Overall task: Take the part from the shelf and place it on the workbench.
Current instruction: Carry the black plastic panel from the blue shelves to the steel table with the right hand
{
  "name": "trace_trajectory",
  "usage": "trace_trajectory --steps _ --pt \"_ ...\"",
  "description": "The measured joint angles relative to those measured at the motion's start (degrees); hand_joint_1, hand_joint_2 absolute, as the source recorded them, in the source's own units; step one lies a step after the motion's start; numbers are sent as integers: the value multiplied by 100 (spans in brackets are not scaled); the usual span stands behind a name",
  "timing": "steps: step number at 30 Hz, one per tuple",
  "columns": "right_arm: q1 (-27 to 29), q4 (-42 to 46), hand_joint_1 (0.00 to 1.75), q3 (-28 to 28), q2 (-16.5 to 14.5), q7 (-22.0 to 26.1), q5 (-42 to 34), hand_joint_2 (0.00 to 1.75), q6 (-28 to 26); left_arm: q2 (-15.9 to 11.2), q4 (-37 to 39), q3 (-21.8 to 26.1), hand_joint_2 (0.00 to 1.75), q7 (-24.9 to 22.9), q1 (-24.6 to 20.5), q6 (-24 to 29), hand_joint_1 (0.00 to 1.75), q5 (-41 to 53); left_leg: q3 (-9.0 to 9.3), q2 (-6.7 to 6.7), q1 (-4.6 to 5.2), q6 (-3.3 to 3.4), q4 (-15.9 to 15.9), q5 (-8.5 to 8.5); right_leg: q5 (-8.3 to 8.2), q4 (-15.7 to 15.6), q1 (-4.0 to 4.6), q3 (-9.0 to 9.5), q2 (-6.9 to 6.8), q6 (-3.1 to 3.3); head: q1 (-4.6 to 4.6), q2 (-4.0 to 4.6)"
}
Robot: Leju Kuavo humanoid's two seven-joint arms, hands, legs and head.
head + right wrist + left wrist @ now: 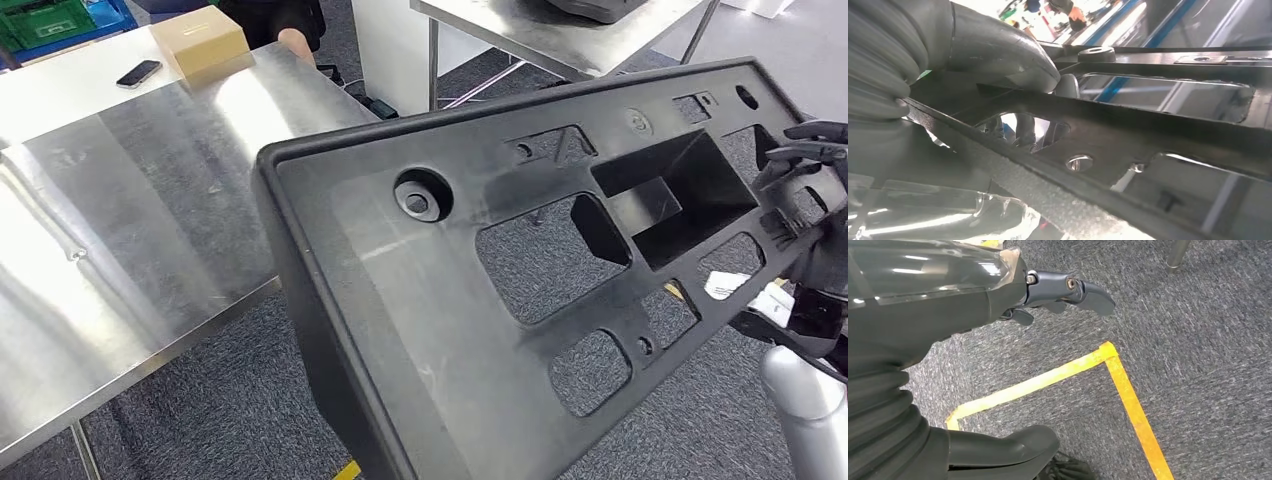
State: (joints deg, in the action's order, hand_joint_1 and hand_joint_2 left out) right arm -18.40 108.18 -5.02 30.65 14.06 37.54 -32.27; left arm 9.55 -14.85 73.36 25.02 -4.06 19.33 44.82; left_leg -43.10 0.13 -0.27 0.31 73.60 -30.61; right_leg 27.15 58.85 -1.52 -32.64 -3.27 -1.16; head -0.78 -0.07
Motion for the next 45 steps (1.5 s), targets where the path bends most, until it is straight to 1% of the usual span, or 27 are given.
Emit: trace_trajectory --steps 2,4,6,8,10,11,13,14,15,17,19,21,23,25,26,27,28,30,32,34,36,38,40,41,42,44,45 --pt "-194 -29 175 -174 10 -87 139 175 96 -18 4 -38 175 27 -15 -37 0 33 387 -172 36 71 -765 317 19 -3 25 22 -100 -29 0 0" --pt "-474 -91 175 -458 21 -218 351 175 192 -40 13 -85 175 68 -40 -90 0 91 736 -232 77 195 -1454 567 65 -8 70 71 -232 -119 7 0" --pt "-605 -143 175 -638 37 -288 458 175 209 -57 23 -118 175 85 -64 -113 0 128 789 -70 56 291 -1542 607 221 247 75 -20 -64 -156 22 0" --pt "-624 -184 175 -723 64 -320 479 175 209 -73 33 -158 175 87 -86 -130 0 139 807 62 31 329 -1561 628 502 957 60 -373 220 -120 43 0" --pt "-597 -227 175 -798 87 -341 480 175 201 -79 50 -187 175 88 -94 -157 0 145 807 213 31 331 -1558 629 656 1554 59 -710 295 -140 55 0" --pt "-577 -243 175 -834 96 -346 480 175 195 -80 60 -193 175 88 -94 -166 0 146 812 289 28 329 -1556 628 607 1560 56 -749 303 -181 56 0" --pt "-554 -258 175 -898 121 -350 480 175 187 -81 74 -198 175 88 -94 -173 0 147 829 439 17 315 -1550 621 280 903 32 -495 358 -295 58 0" --pt "-551 -262 175 -922 134 -351 480 175 186 -84 80 -200 175 88 -95 -173 0 147 833 509 23 295 -1539 614 110 485 22 -316 434 -329 59 0" --pt "-550 -266 175 -944 146 -353 479 175 185 -88 84 -204 175 88 -95 -174 0 147 829 570 33 269 -1529 605 -17 161 14 -166 486 -327 60 0" --pt "-547 -276 175 -980 161 -358 478 175 182 -96 91 -214 175 88 -87 -174 0 147 802 656 52 212 -1523 603 -92 -54 30 -60 518 -245 55 0" --pt "-549 -286 175 -1014 164 -363 479 175 181 -109 96 -219 175 89 -73 -173 0 147 779 687 44 163 -1523 601 -111 -66 15 -46 426 -160 50 0" --pt "-544 -291 175 -1033 166 -367 480 175 178 -122 105 -225 175 90 -72 -176 0 151 676 472 47 107 -1305 443 -113 -82 -20 -28 329 -70 16 0" --pt "-510 -292 175 -1039 174 -380 485 175 159 -126 113 -233 175 92 -82 -188 0 172 351 151 36 52 -645 81 -95 -86 -14 -15 227 -5 -29 0" --pt "-440 -293 175 -1051 182 -395 497 175 132 -128 117 -238 175 93 -86 -203 0 198 -6 31 3 15 28 -162 -80 -84 4 -8 109 10 -40 0" --pt "-401 -295 175 -1061 182 -399 504 175 121 -130 119 -240 175 93 -86 -208 0 205 -63 14 -8 6 112 -132 -74 -84 7 -4 50 14 -42 0" --pt "-367 -297 175 -1070 182 -400 508 175 112 -134 121 -242 175 93 -86 -211 0 207 -1 -8 -16 5 -39 1 -67 -83 7 4 -6 15 -42 0" --pt "-346 -297 175 -1077 183 -401 511 175 105 -139 121 -245 175 93 -86 -215 0 211 168 -64 -20 12 -381 197 -58 -83 6 15 -55 10 -44 0" --pt "-332 -297 175 -1081 190 -404 514 175 93 -152 121 -260 175 91 -96 -226 0 222 567 -302 -3 54 -1147 497 -27 -81 37 45 -140 -28 -42 0" --pt "-331 -296 175 -1090 196 -410 534 175 81 -160 121 -283 175 89 -109 -246 0 237 726 -401 39 106 -1466 563 3 -83 81 74 -231 -85 -28 0" --pt "-328 -292 175 -1114 186 -433 594 175 73 -160 121 -310 175 89 -115 -269 0 247 728 -262 52 171 -1491 573 26 -100 96 100 -324 -146 -21 0" --pt "-320 -282 175 -1135 163 -463 659 175 70 -157 122 -330 175 89 -129 -281 0 251 780 -138 33 256 -1553 608 126 41 79 67 -153 -186 -9 0" --pt "-304 -276 175 -1151 149 -483 685 175 69 -164 122 -337 175 89 -156 -283 0 251 810 -8 18 315 -1585 634 391 625 53 -191 170 -154 23 0" --pt "-277 -274 175 -1167 135 -496 688 175 69 -171 124 -338 175 89 -171 -286 0 251 806 143 21 334 -1580 638 647 1362 48 -573 292 -135 39 0" --pt "-265 -274 175 -1176 122 -500 694 175 74 -170 126 -338 175 89 -171 -288 0 251 807 224 24 335 -1577 637 663 1515 46 -672 304 -163 41 0" --pt "-266 -274 175 -1188 108 -503 703 175 83 -170 129 -338 175 89 -169 -293 0 251 812 304 24 333 -1573 637 580 1430 41 -655 311 -213 41 0" --pt "-313 -275 175 -1222 70 -516 727 175 133 -170 137 -339 175 89 -170 -302 0 254 822 456 15 314 -1555 631 229 668 8 -336 393 -326 48 0" --pt "-360 -281 175 -1245 41 -526 736 175 163 -170 140 -340 175 88 -173 -305 0 256 812 522 22 289 -1541 625 81 289 2 -162 467 -346 54 0"
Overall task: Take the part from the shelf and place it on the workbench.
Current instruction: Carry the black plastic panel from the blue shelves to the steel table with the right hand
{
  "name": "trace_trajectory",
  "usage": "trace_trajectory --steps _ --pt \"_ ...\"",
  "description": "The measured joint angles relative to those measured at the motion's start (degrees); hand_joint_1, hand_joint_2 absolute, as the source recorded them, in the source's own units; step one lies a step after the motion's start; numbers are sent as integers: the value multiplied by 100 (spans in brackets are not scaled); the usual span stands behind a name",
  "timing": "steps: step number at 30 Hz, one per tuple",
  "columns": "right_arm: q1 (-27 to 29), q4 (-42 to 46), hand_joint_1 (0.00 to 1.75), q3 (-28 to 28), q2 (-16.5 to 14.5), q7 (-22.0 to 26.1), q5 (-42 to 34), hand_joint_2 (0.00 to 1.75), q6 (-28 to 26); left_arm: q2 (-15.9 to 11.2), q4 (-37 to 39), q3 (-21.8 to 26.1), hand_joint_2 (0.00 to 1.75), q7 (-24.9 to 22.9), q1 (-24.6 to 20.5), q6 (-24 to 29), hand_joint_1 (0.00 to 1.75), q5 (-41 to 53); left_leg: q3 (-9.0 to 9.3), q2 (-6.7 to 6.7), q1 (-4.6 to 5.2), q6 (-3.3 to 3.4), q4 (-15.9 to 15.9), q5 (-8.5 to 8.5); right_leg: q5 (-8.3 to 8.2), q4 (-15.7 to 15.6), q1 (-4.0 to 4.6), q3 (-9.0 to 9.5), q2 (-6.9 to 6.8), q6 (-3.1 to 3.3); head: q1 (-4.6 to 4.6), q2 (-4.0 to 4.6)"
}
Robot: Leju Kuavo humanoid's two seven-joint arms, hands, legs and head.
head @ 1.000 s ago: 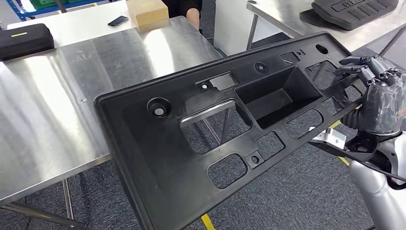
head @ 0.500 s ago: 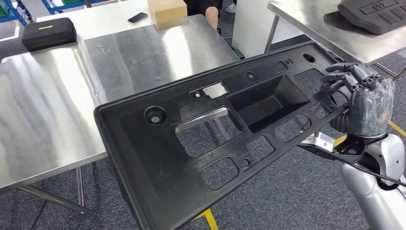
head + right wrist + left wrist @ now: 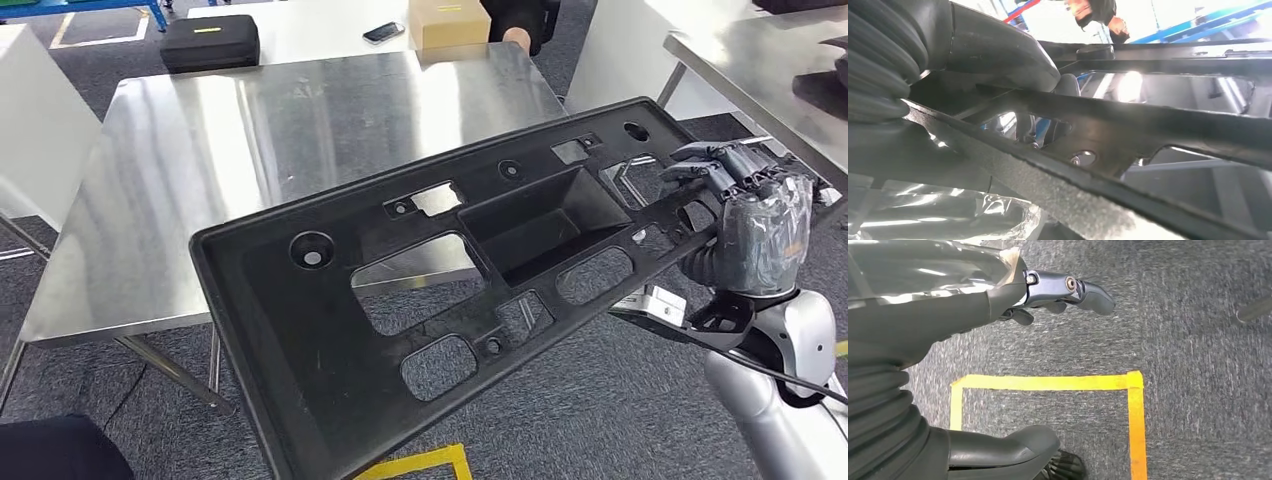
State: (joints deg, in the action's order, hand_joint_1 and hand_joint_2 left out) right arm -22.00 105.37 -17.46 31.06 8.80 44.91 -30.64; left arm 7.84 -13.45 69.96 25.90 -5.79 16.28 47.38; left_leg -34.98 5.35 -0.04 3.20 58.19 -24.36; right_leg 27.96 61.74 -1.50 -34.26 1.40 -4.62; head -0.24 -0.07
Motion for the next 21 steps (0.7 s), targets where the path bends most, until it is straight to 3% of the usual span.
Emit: trace_trajectory --steps 2,4,5,7,9,11,12,13,15,17,19,20,21 --pt "-96 -16 175 -43 -67 -17 14 175 46 -2 3 -1 175 -2 -3 1 0 3 -42 93 17 -65 20 3 -129 -368 1 161 91 48 3 0" --pt "-174 -53 175 -76 -149 -22 21 175 85 -8 5 0 175 -6 7 11 0 -1 -81 164 17 -129 10 25 -148 -366 9 158 19 137 -3 0" --pt "-223 -78 175 -94 -199 -19 23 175 111 -11 8 1 175 -8 15 19 0 -7 -98 133 15 -158 27 13 -158 -372 -2 159 -25 169 -4 0" --pt "-345 -132 175 -141 -298 -3 27 175 167 -17 13 2 175 -9 17 36 0 -31 -248 -124 12 -220 314 -175 -167 -386 -32 170 -122 264 -41 0" --pt "-456 -193 175 -188 -379 16 30 175 214 -13 17 3 175 -8 9 48 0 -49 -612 -411 -7 -275 1020 -525 -154 -385 -13 176 -234 333 -81 0" --pt "-550 -269 175 -233 -452 32 27 175 241 -9 25 3 175 -6 11 58 0 -55 -924 -487 -37 -308 1593 -688 -142 -384 1 180 -360 346 -87 0" --pt "-596 -313 175 -258 -485 40 21 175 249 -8 28 3 175 -5 16 64 0 -57 -940 -504 -48 -318 1594 -616 -137 -383 2 186 -422 348 -88 0" --pt "-646 -354 175 -282 -513 50 12 175 257 -9 31 3 175 -4 20 73 0 -61 -838 -538 -57 -321 1372 -457 -127 -383 -1 195 -484 346 -88 0" --pt "-748 -422 175 -321 -548 64 -20 175 270 -13 32 3 175 -2 18 94 0 -66 -438 -755 -47 -303 603 -121 -97 -379 19 225 -595 318 -90 0" --pt "-840 -468 175 -348 -571 75 -47 175 272 -12 34 3 175 -1 10 110 0 -72 -183 -909 -17 -244 143 -6 -62 -375 72 249 -690 263 -76 0" --pt "-910 -505 175 -375 -599 87 -55 175 271 -10 40 3 175 0 12 116 0 -90 -166 -819 10 -168 97 -17 -41 -389 113 275 -798 205 -54 0" --pt "-934 -523 175 -391 -614 91 -56 175 270 -9 43 3 175 1 17 119 0 -99 -160 -756 9 -127 81 -7 -21 -379 107 279 -807 175 -48 0" --pt "-951 -538 175 -406 -630 92 -56 175 269 -8 46 4 175 1 19 122 0 -110 -149 -692 2 -79 62 7 30 -312 97 256 -728 153 -45 0"
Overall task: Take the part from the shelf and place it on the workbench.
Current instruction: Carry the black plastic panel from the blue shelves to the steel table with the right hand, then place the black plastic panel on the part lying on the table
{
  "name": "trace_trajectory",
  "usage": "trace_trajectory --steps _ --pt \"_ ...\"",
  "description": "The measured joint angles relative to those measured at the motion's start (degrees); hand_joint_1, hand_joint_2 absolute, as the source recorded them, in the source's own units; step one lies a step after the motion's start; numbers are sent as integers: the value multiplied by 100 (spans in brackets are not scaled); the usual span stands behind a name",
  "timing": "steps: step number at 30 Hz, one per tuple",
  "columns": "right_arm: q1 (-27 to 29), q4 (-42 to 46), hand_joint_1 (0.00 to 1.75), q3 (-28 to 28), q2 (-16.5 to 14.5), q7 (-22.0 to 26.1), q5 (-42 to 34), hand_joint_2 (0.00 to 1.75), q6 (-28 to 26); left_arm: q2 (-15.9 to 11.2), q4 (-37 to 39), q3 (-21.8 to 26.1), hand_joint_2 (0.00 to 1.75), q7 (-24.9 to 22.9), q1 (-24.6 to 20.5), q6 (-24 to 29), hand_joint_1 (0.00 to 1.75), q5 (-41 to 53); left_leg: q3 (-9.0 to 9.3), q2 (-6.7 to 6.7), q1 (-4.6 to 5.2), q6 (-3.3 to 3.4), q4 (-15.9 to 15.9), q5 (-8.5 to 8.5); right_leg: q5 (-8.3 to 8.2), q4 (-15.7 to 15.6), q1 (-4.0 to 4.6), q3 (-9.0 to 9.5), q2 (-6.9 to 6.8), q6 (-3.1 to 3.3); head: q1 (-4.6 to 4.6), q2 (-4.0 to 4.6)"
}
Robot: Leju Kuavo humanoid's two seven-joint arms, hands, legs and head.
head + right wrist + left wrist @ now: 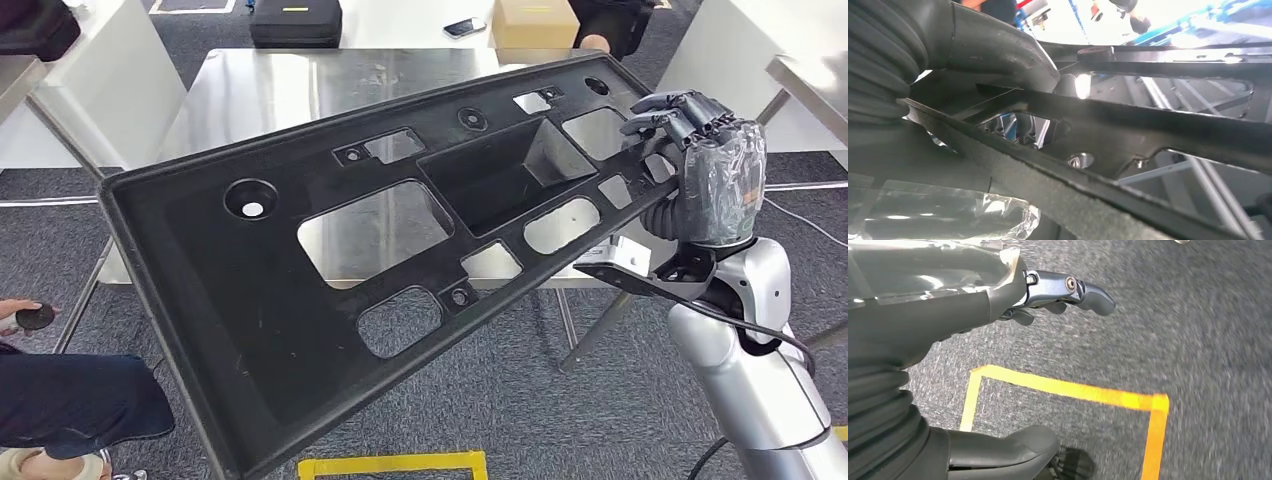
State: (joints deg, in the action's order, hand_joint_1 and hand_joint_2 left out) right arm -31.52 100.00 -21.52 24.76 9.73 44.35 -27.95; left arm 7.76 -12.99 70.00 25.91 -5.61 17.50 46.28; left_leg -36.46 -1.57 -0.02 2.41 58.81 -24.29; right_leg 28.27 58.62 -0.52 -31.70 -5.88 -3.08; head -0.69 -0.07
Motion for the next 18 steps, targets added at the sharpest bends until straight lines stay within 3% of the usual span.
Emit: trace_trajectory --steps 1,3,5,6,7,9,10,12,14,16,18 --pt "-17 -14 175 -13 -10 2 -1 175 -4 -2 2 1 175 1 -2 4 0 -8 11 60 -12 48 -19 17 95 179 -14 -79 134 -6 9 0" --pt "-34 -43 175 -35 -20 5 -3 175 -12 -5 4 1 175 3 -9 10 0 -13 15 184 -27 107 -30 32 386 868 -37 -415 446 25 30 0" --pt "-35 -81 175 -54 -28 7 -4 175 -16 -2 9 1 175 3 -7 10 0 -14 13 335 -20 120 -28 33 583 1530 -38 -768 545 16 37 0" --pt "-34 -96 175 -63 -34 7 -4 175 -16 2 11 2 175 2 -3 9 0 -14 15 413 -17 121 -26 33 562 1592 -38 -826 558 -18 38 0" --pt "-36 -109 175 -71 -41 7 -3 175 -16 4 13 2 175 2 1 9 0 -15 20 492 -17 119 -23 34 446 1410 -42 -767 572 -68 37 0" --pt "-52 -120 175 -79 -49 7 -3 175 -18 7 14 2 175 2 3 9 0 -16 28 637 -20 104 -14 36 95 600 -66 -425 690 -153 40 0" --pt "-66 -126 175 -81 -54 7 -5 175 -19 7 14 2 175 2 3 10 0 -16 24 700 -12 83 -6 36 -44 247 -67 -263 751 -152 40 0" --pt "-87 -144 175 -86 -68 8 -9 175 -20 7 14 3 175 3 16 12 0 -19 -4 788 2 25 -2 48 -148 -43 -47 -127 805 -81 38 0" --pt "-98 -159 175 -97 -95 9 -9 175 -21 0 13 3 175 4 44 15 0 -22 -29 839 -4 -35 -6 56 -172 -51 -51 -113 719 4 35 0" --pt "-115 -164 175 -111 -125 23 9 175 -33 -6 14 3 175 6 56 16 0 -22 -118 658 2 -95 160 -71 -186 -71 -92 -95 648 94 19 0" --pt "-122 -164 175 -119 -144 39 30 175 -50 -5 16 2 175 7 52 16 0 -22 -410 342 -7 -155 762 -416 -179 -79 -98 -84 580 168 -13 0"
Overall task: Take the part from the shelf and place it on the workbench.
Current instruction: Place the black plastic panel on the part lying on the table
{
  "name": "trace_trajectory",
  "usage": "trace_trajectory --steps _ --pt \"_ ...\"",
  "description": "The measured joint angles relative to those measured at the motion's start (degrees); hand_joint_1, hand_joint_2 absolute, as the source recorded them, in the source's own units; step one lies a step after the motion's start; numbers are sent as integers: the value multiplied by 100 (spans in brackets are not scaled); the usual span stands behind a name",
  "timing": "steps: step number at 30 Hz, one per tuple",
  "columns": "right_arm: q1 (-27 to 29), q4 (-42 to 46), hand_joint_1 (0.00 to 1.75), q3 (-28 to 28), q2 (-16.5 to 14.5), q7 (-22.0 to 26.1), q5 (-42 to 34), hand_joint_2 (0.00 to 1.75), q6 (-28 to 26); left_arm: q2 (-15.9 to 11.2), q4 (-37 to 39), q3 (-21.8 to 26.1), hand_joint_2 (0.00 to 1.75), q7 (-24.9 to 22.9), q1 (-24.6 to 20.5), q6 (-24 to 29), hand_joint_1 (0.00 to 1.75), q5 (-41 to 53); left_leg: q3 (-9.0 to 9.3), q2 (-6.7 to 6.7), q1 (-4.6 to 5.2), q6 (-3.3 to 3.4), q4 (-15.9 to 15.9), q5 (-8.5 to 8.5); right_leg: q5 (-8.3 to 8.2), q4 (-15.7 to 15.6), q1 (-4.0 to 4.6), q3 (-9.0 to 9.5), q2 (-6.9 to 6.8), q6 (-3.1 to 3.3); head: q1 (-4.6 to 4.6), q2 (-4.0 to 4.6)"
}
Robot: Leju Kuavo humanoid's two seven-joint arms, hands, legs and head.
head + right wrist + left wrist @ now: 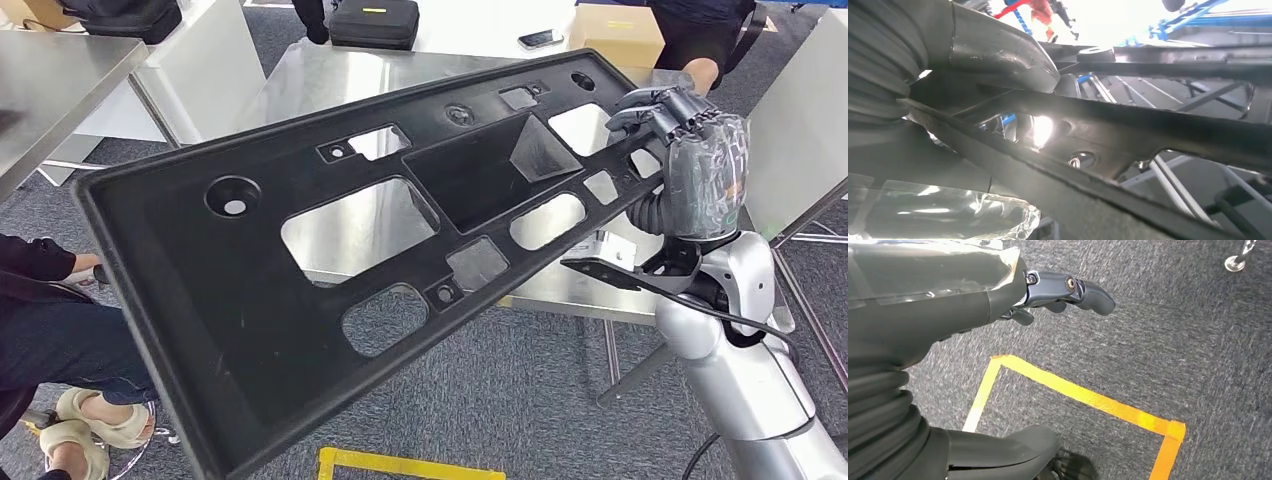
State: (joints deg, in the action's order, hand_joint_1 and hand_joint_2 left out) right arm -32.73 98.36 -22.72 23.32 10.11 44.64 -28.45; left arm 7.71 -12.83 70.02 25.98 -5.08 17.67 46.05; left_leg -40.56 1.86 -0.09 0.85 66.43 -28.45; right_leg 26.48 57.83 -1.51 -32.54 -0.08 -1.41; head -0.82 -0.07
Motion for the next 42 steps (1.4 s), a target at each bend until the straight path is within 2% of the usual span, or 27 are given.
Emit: trace_trajectory --steps 1,2,3,4,6,7,8,9,11,15,23,26,27,28,30,31,32,33,34,35,36,37,38,40,42 --pt "8 0 175 -1 -5 -3 5 175 -7 2 0 -1 175 -1 -1 -1 0 0 -191 -92 -20 -27 395 -178 5 1 6 1 -39 20 -17 0" --pt "21 0 175 0 -9 -12 6 175 -11 2 0 -1 175 -1 -1 -2 0 0 -342 -134 -41 -47 707 -283 7 1 11 1 -72 21 -20 0" --pt "38 0 175 3 -11 -22 5 175 -21 1 0 -1 175 -1 1 -2 0 0 -409 -153 -60 -63 843 -289 8 3 11 1 -100 20 -22 0" --pt "59 0 175 13 -14 -30 -2 175 -37 -2 0 0 175 -1 3 1 0 -1 -353 -162 -78 -75 739 -184 10 4 6 5 -122 18 -24 0" --pt "92 0 175 51 -14 -32 -37 175 -91 -12 1 1 175 -4 5 8 0 -2 35 -202 -107 -86 15 153 25 10 -6 19 -150 -9 -26 0" --pt "104 0 175 81 -5 -23 -66 175 -126 -14 2 1 175 -7 5 11 0 -3 242 -218 -108 -80 -346 266 40 18 10 18 -159 -35 -27 0" --pt "116 0 175 112 8 -10 -97 175 -160 -14 3 1 175 -10 4 12 0 -3 381 -227 -107 -64 -587 321 53 26 30 15 -166 -64 -24 0" --pt "131 0 175 145 28 9 -125 175 -190 -9 5 1 175 -13 4 13 0 -4 443 -227 -101 -47 -692 323 62 33 62 11 -170 -82 -19 0" --pt "169 0 175 208 78 40 -166 175 -225 -6 7 0 175 -14 6 13 0 -12 455 -196 -76 -14 -707 334 63 23 90 17 -176 -95 -6 0" --pt "214 0 175 282 142 58 -202 175 -237 -13 7 1 175 -14 8 15 0 -22 456 -170 -24 47 -702 325 40 -48 73 55 -192 -131 -5 0" --pt "217 -8 175 387 203 74 -272 175 -237 -24 7 1 175 -14 10 38 0 -21 451 -166 76 218 -695 285 -2 -100 -12 88 -196 -315 -10 0" --pt "221 -17 175 411 219 75 -273 175 -237 -37 7 1 175 -16 9 52 0 -22 486 -151 63 305 -750 295 -28 -32 -36 95 -183 -405 -10 0" --pt "217 -19 175 421 231 77 -274 175 -237 -40 7 1 175 -16 7 54 0 -22 512 -135 45 342 -768 282 23 72 -40 41 -159 -400 0 0" --pt "213 -20 175 433 242 81 -274 175 -237 -41 7 1 175 -16 5 56 0 -22 539 -119 28 374 -781 265 124 276 -43 -71 -129 -368 15 0" --pt "221 -28 175 450 255 89 -275 175 -238 -39 7 1 175 -16 6 60 0 -23 568 -88 15 408 -789 214 395 1023 -33 -476 -64 -317 42 0" --pt "233 -37 175 455 256 91 -277 175 -238 -38 7 1 175 -17 9 62 0 -26 588 -79 14 404 -788 195 497 1392 -27 -694 -44 -315 47 0" --pt "247 -48 175 458 257 91 -278 175 -238 -36 7 1 175 -18 12 65 0 -30 619 -69 15 393 -787 174 536 1602 -21 -840 -31 -335 47 0" --pt "258 -59 175 459 258 92 -278 175 -238 -35 7 1 175 -18 14 66 0 -35 660 -58 13 377 -786 148 486 1586 -19 -877 -23 -369 49 0" --pt "264 -68 175 461 260 92 -279 175 -238 -34 7 1 175 -19 14 67 0 -40 712 -47 8 353 -784 118 344 1330 -24 -792 -21 -414 49 0" --pt "268 -74 175 463 261 92 -279 175 -238 -33 7 1 175 -19 16 68 0 -43 765 -38 2 320 -782 80 139 905 -31 -620 -21 -462 52 0" --pt "270 -82 175 465 263 93 -279 175 -238 -33 7 1 175 -19 17 70 0 -46 818 -30 -1 278 -781 42 -15 510 -29 -463 -24 -475 55 0" --pt "273 -90 175 466 264 94 -280 175 -240 -33 7 1 175 -20 18 74 0 -49 853 -28 -2 232 -783 5 -90 205 -14 -339 -30 -432 57 0" --pt "280 -96 175 467 264 95 -280 175 -241 -32 7 1 175 -20 20 77 0 -51 879 -29 0 184 -790 -29 -111 41 13 -262 -33 -361 58 0" --pt "284 -104 175 474 263 97 -266 175 -244 -28 7 1 175 -22 21 84 0 -62 921 -40 -3 109 -774 -63 -27 9 43 -183 -27 -173 55 0" --pt "284 -106 175 485 263 97 -229 175 -243 -27 7 1 175 -23 10 86 0 -78 834 -78 -17 54 -520 2 27 -12 14 -37 -8 -53 50 0"
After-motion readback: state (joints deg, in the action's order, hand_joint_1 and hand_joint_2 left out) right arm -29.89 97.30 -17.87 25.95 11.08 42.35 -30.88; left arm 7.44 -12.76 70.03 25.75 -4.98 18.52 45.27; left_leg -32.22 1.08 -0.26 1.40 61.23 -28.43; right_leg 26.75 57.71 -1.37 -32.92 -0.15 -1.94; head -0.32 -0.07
